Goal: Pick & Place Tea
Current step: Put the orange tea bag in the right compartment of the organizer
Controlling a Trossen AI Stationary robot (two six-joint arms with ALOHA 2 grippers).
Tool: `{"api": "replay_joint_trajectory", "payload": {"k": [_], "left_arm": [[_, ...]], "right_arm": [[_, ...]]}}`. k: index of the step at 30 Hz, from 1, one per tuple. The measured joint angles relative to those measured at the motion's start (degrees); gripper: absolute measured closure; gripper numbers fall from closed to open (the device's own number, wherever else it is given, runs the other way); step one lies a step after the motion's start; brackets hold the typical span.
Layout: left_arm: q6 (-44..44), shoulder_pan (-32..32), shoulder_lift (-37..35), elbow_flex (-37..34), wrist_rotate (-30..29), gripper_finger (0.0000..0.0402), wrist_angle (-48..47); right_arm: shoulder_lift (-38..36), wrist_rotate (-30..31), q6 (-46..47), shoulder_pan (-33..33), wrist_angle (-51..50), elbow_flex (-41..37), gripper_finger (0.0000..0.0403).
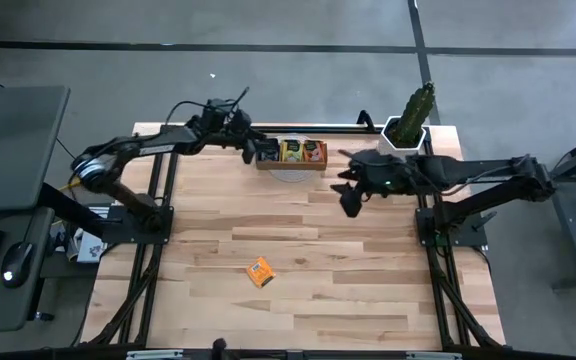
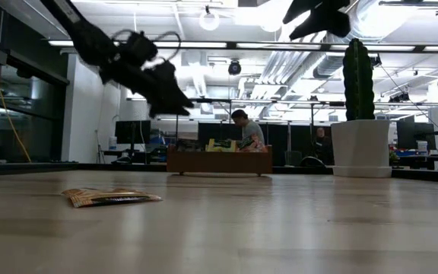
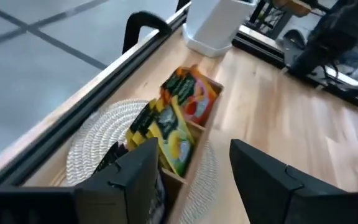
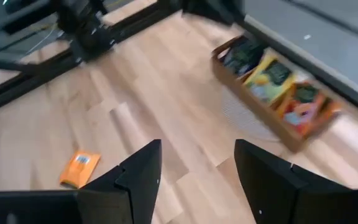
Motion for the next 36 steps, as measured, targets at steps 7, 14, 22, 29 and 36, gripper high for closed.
{"api": "replay_joint_trajectory", "payload": {"k": [7,14,22,29,36], "left_arm": [[9.4,-7.4,-13.9,-0.1,-10.3,0.0225,-25.5],[3.3,-26.3,-21.1,-2.5,-20.1,0.0273,-36.2],[-18.9,-49.5,-21.7,-9.3,-32.6,0.0391,-35.7],[-38.2,-64.7,-21.6,-13.6,-44.3,0.0398,-29.3],[-49.7,-72.2,-17.9,-13.8,-47.9,0.04,-28.2]], "right_arm": [[9.4,-9.4,-3.4,1.0,9.6,0.0,0.0266],[19.8,-15.7,-7.4,3.8,19.1,0.0,0.0381],[26.8,-17.9,-6.3,7.2,22.2,0.0,0.0384],[31.6,-22.0,-9.2,7.9,31.0,0.0,0.04],[37.4,-26.3,-7.7,8.4,38.9,0.0,0.0402]]}}
